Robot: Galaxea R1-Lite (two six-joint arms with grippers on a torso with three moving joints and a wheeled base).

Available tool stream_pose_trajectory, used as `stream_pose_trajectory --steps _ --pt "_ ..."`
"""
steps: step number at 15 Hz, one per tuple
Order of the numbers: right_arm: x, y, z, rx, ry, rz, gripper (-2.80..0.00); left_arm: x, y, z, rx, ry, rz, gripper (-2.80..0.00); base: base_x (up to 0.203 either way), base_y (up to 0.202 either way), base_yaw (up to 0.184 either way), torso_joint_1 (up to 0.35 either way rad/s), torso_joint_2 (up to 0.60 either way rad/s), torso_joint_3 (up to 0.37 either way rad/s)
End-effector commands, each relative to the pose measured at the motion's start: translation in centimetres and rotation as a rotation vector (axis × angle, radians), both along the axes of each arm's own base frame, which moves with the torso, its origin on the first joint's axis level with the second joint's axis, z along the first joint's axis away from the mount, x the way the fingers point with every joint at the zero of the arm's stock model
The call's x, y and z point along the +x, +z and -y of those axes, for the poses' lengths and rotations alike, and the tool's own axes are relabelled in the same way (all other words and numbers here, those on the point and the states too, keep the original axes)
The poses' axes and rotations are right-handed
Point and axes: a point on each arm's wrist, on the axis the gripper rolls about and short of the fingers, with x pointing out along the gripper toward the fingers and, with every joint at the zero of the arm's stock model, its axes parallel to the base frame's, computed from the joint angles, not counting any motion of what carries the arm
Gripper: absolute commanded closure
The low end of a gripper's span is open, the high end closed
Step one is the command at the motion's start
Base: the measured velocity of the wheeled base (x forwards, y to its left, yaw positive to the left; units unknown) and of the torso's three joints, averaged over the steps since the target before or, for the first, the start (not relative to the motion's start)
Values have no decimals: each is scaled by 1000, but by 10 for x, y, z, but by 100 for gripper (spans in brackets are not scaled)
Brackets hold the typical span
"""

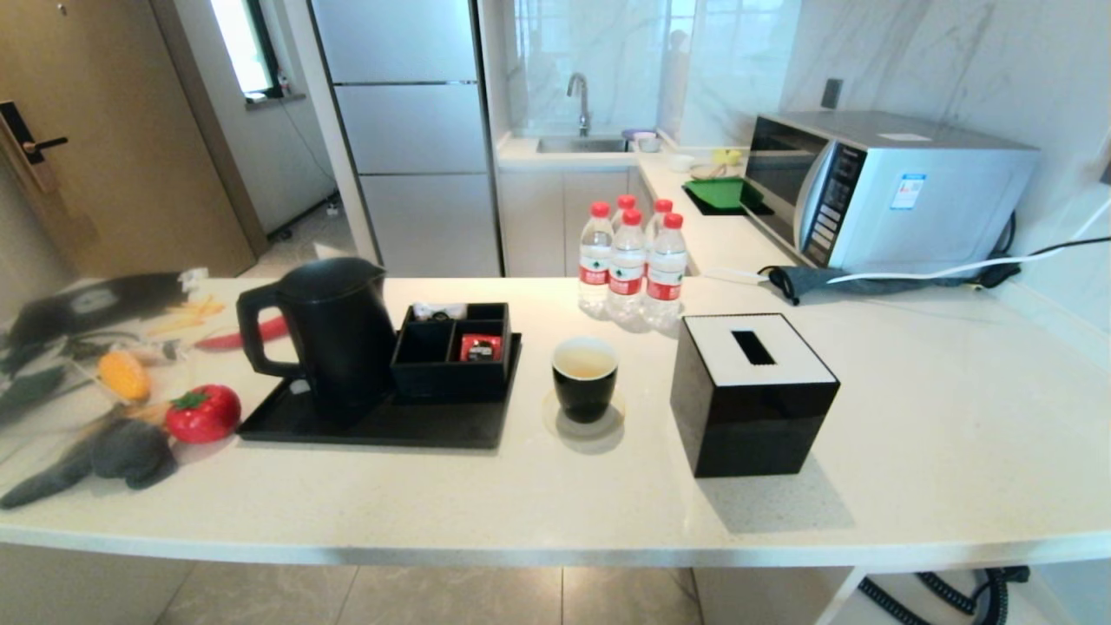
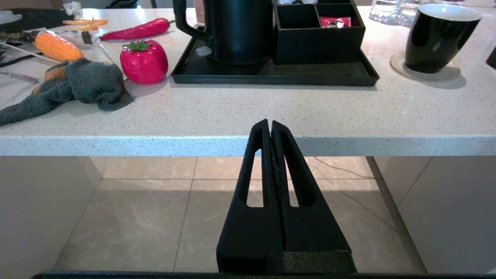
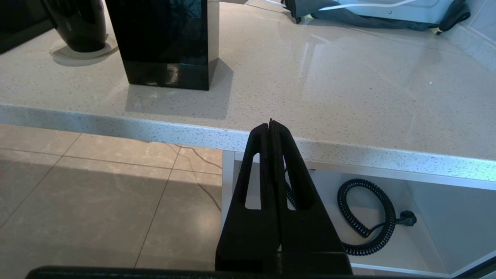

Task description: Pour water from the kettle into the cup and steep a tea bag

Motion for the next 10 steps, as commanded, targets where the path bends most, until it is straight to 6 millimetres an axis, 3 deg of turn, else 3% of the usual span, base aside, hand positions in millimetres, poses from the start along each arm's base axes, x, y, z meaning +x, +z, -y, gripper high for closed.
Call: stream_pose_trajectory --steps 1,10 --pt "0 0 0 -1 1 -1 0 0 0 0 0 0 1 0 0 0 0 0 0 0" --pt "0 0 1 24 -25 -1 0 0 0 0 0 0 1 0 0 0 0 0 0 0"
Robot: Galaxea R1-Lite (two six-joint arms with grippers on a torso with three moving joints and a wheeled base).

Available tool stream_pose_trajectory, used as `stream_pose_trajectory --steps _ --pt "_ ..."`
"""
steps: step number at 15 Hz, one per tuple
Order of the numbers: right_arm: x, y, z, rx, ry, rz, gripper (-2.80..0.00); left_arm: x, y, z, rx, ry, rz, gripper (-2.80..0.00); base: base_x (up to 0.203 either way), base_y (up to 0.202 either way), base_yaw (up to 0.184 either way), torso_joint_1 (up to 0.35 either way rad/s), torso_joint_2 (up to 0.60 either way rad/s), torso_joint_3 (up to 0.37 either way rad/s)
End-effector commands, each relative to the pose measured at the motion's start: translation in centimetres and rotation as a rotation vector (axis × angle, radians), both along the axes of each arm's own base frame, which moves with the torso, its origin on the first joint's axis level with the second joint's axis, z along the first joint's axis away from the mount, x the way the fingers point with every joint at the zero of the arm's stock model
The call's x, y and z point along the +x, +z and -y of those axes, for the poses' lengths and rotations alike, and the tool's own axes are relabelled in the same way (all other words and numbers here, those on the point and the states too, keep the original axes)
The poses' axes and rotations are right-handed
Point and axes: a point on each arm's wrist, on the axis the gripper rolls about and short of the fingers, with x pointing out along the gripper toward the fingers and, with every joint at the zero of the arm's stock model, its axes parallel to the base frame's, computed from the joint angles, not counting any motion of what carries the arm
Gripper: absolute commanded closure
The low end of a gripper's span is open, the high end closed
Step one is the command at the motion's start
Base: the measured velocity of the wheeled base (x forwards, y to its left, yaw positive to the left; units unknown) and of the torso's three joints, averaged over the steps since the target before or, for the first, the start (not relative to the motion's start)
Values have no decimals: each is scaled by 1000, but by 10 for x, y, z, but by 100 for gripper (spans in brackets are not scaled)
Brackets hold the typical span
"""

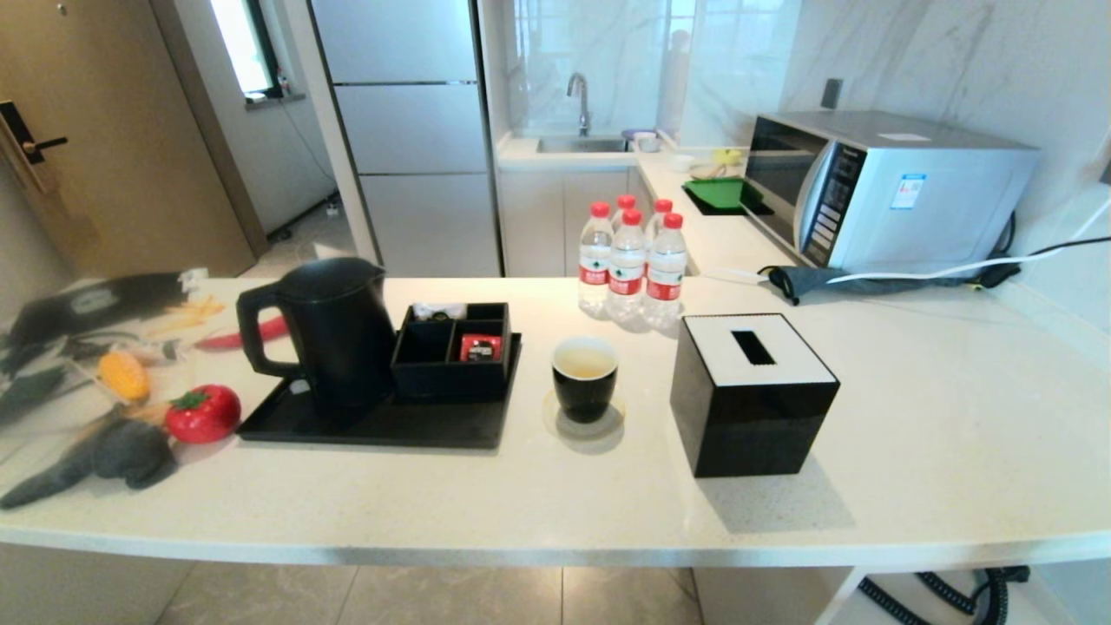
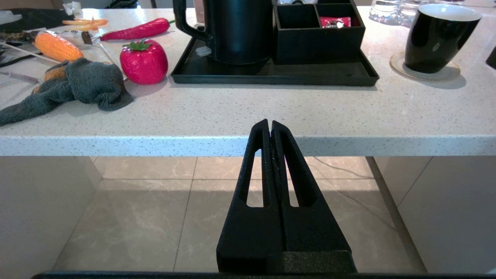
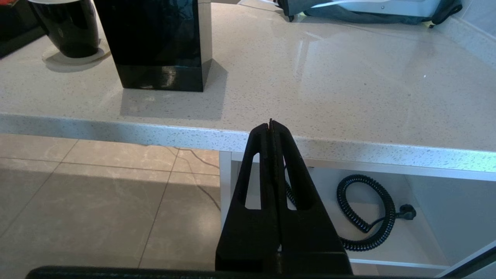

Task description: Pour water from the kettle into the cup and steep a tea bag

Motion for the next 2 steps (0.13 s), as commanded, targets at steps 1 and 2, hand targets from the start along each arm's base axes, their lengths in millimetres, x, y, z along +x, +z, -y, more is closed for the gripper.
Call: stream_pose_trajectory --steps 1,2 --pt "0 0 0 12 0 -1 0 0 0 0 0 1 1 0 0 0 0 0 0 0" --pt "0 0 0 34 -1 -1 0 0 0 0 0 1 1 0 0 0 0 0 0 0"
